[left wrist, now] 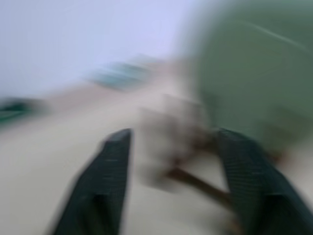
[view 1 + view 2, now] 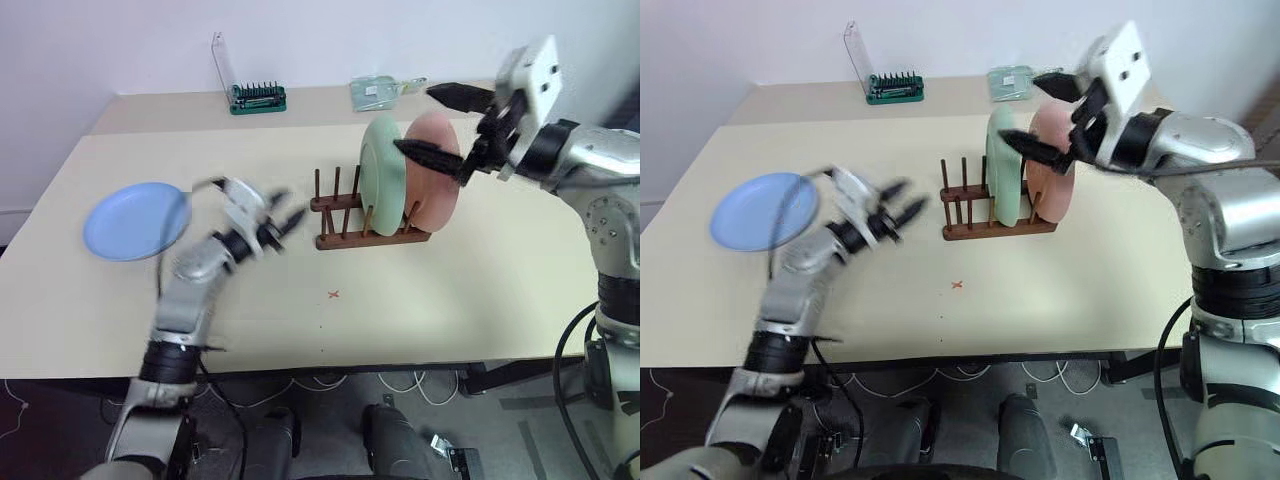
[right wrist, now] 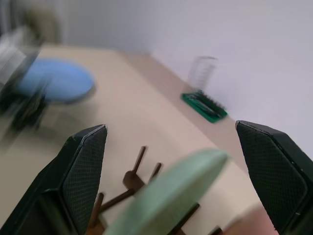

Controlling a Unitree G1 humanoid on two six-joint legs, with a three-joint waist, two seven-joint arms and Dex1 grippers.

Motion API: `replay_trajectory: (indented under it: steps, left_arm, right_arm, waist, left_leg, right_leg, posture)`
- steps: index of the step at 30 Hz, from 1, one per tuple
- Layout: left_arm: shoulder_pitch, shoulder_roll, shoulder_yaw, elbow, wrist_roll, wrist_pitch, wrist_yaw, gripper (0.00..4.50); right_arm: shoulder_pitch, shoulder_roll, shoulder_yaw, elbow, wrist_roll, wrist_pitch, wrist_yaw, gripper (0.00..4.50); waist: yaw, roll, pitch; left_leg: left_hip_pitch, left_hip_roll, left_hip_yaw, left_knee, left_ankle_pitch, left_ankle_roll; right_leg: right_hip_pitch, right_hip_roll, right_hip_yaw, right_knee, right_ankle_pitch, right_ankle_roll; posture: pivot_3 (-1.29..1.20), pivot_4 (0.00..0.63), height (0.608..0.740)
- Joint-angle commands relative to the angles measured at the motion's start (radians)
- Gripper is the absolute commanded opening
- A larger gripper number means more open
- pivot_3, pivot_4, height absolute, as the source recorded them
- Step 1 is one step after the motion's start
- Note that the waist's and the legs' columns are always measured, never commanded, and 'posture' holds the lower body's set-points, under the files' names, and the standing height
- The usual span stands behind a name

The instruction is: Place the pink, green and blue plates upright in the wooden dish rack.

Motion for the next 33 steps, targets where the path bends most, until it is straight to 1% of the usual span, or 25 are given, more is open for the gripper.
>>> replay_trajectory:
  steps: [1, 2, 4, 6, 7, 12, 16, 18, 19, 21, 22, 25, 26, 27, 28, 30, 33]
  left_arm:
    - [-0.007, 0.120, 0.232, 0.029, 0.012, 0.100, 0.214, 4.18]
    - [-0.006, 0.148, 0.265, 0.035, 0.025, 0.119, 0.258, 4.18]
    - [-0.015, 0.192, 0.381, 0.094, 0.032, 0.255, 0.428, 4.18]
    - [-0.018, 0.191, 0.465, 0.106, 0.008, 0.332, 0.529, 4.18]
    - [-0.015, 0.197, 0.476, 0.110, 0.014, 0.361, 0.552, 4.18]
    - [-0.023, 0.193, 0.486, 0.162, -0.027, 0.524, 0.561, 4.18]
    - [-0.031, 0.189, 0.465, 0.226, -0.039, 0.570, 0.544, 4.18]
    - [-0.049, 0.177, 0.481, 0.261, -0.056, 0.589, 0.559, 4.18]
    - [-0.059, 0.171, 0.490, 0.279, -0.064, 0.591, 0.568, 3.94]
    - [-0.074, 0.162, 0.502, 0.302, -0.073, 0.576, 0.584, 3.33]
    - [-0.082, 0.159, 0.506, 0.309, -0.078, 0.570, 0.592, 2.89]
    - [-0.094, 0.160, 0.500, 0.319, -0.083, 0.555, 0.602, 1.22]
    - [-0.096, 0.161, 0.496, 0.321, -0.083, 0.552, 0.603, 0.83]
    - [-0.097, 0.162, 0.493, 0.322, -0.084, 0.550, 0.603, 0.32]
    - [-0.099, 0.162, 0.490, 0.323, -0.085, 0.549, 0.605, 0.06]
    - [-0.122, 0.145, 0.449, 0.264, -0.093, 0.448, 0.550, 0.06]
    - [-0.159, 0.103, 0.342, 0.123, -0.065, 0.304, 0.507, 0.06]
  right_arm:
    - [0.025, 0.005, 0.088, -0.055, -0.131, -0.098, 0.012, 4.31]
    - [0.031, 0.012, 0.106, -0.055, -0.160, -0.118, 0.009, 4.31]
    - [0.037, 0.049, 0.113, -0.056, -0.154, -0.127, 0.011, 4.31]
    - [0.040, 0.075, 0.111, -0.052, -0.148, -0.129, 0.021, 4.31]
    - [0.041, 0.083, 0.112, -0.049, -0.153, -0.131, 0.024, 4.31]
    - [0.047, 0.107, 0.116, -0.031, -0.178, -0.151, 0.038, 4.31]
    - [0.061, 0.114, 0.113, -0.039, -0.193, -0.151, 0.040, 4.31]
    - [0.074, 0.113, 0.107, -0.052, -0.197, -0.144, 0.036, 4.31]
    - [0.081, 0.112, 0.104, -0.060, -0.198, -0.140, 0.034, 4.31]
    - [0.097, 0.109, 0.101, -0.075, -0.204, -0.134, 0.028, 4.31]
    - [0.104, 0.107, 0.100, -0.082, -0.208, -0.133, 0.026, 4.31]
    - [0.120, 0.104, 0.097, -0.101, -0.220, -0.125, 0.019, 4.31]
    - [0.122, 0.104, 0.096, -0.104, -0.222, -0.123, 0.017, 4.31]
    - [0.124, 0.104, 0.096, -0.106, -0.224, -0.122, 0.017, 4.31]
    - [0.125, 0.104, 0.096, -0.108, -0.227, -0.122, 0.015, 4.31]
    - [0.118, 0.110, 0.104, -0.107, -0.246, -0.136, 0.008, 4.31]
    - [0.091, 0.130, 0.138, -0.089, -0.298, -0.181, -0.003, 4.31]
  waist:
    - [-0.002, 0.000, 0.000]
    - [-0.004, -0.001, 0.001]
    - [-0.004, -0.003, 0.002]
    - [0.001, -0.003, 0.002]
    - [0.007, -0.005, 0.002]
    - [0.034, -0.017, 0.002]
    - [0.028, -0.018, 0.002]
    - [0.024, -0.018, 0.002]
    - [0.024, -0.019, 0.002]
    - [0.022, -0.019, 0.002]
    - [0.018, -0.019, 0.002]
    - [0.009, -0.019, 0.002]
    - [0.007, -0.019, 0.002]
    - [0.007, -0.019, 0.002]
    - [0.007, -0.019, 0.002]
    - [0.007, -0.019, 0.002]
    - [0.014, -0.020, 0.003]
  left_leg:
    - [0.000, 0.000, 0.000, 0.000, 0.000, 0.000]
    - [0.000, 0.000, 0.000, 0.000, 0.000, 0.000]
    - [0.000, 0.000, 0.000, 0.000, 0.000, 0.000]
    - [0.000, 0.000, 0.000, 0.000, 0.000, 0.000]
    - [0.000, 0.000, -0.001, 0.000, 0.000, 0.000]
    - [0.000, -0.002, -0.003, 0.001, 0.001, -0.002]
    - [0.000, -0.001, -0.003, 0.000, 0.001, -0.003]
    - [0.000, -0.001, -0.003, -0.001, 0.001, -0.003]
    - [0.000, -0.001, -0.003, -0.001, 0.002, -0.003]
    - [0.000, -0.001, -0.003, -0.001, 0.002, -0.004]
    - [0.000, -0.001, -0.003, -0.001, 0.002, -0.004]
    - [0.000, -0.001, -0.003, -0.001, 0.002, -0.004]
    - [0.000, -0.001, -0.003, -0.001, 0.002, -0.004]
    - [0.000, -0.001, -0.003, -0.001, 0.002, -0.004]
    - [0.000, -0.001, -0.003, -0.001, 0.002, -0.004]
    - [0.000, -0.001, -0.003, -0.001, 0.002, -0.004]
    - [-0.001, -0.001, -0.003, -0.001, 0.002, -0.005]
  right_leg:
    - [0.000, 0.000, 0.000, 0.000, 0.000, 0.000]
    - [-0.001, 0.000, 0.000, 0.000, 0.000, 0.000]
    - [-0.001, 0.000, 0.000, 0.001, 0.000, 0.000]
    - [-0.001, 0.000, 0.000, 0.001, 0.000, 0.000]
    - [-0.001, 0.000, 0.000, 0.001, 0.000, 0.000]
    - [0.001, 0.000, -0.002, 0.000, 0.001, 0.000]
    - [0.000, 0.000, -0.002, 0.000, 0.001, 0.000]
    - [0.000, 0.000, -0.002, 0.001, 0.001, 0.000]
    - [0.000, 0.000, -0.002, 0.001, 0.001, 0.000]
    - [0.000, 0.000, -0.002, 0.001, 0.001, 0.000]
    - [-0.001, 0.000, -0.002, 0.001, 0.001, 0.000]
    - [-0.001, 0.000, -0.002, 0.001, 0.001, 0.000]
    - [-0.001, 0.000, -0.002, 0.001, 0.001, 0.000]
    - [-0.001, 0.000, -0.002, 0.001, 0.001, 0.000]
    - [-0.001, 0.000, -0.002, 0.001, 0.001, 0.000]
    - [0.000, 0.000, -0.001, 0.001, 0.001, 0.000]
    - [0.000, 0.000, -0.002, 0.001, 0.001, 0.000]
  posture:
    - [0.00, 0.150, 0.740]
    - [0.00, 0.150, 0.740]
    - [0.00, 0.150, 0.740]
    - [0.00, 0.150, 0.740]
    - [0.00, 0.150, 0.740]
    - [0.00, 0.150, 0.740]
    - [0.00, 0.150, 0.740]
    - [0.00, 0.150, 0.740]
    - [0.00, 0.150, 0.740]
    - [0.00, 0.150, 0.740]
    - [0.00, 0.150, 0.740]
    - [0.00, 0.150, 0.740]
    - [0.00, 0.150, 0.740]
    - [0.00, 0.150, 0.740]
    - [0.00, 0.150, 0.740]
    - [0.00, 0.150, 0.740]
    - [0.00, 0.150, 0.740]
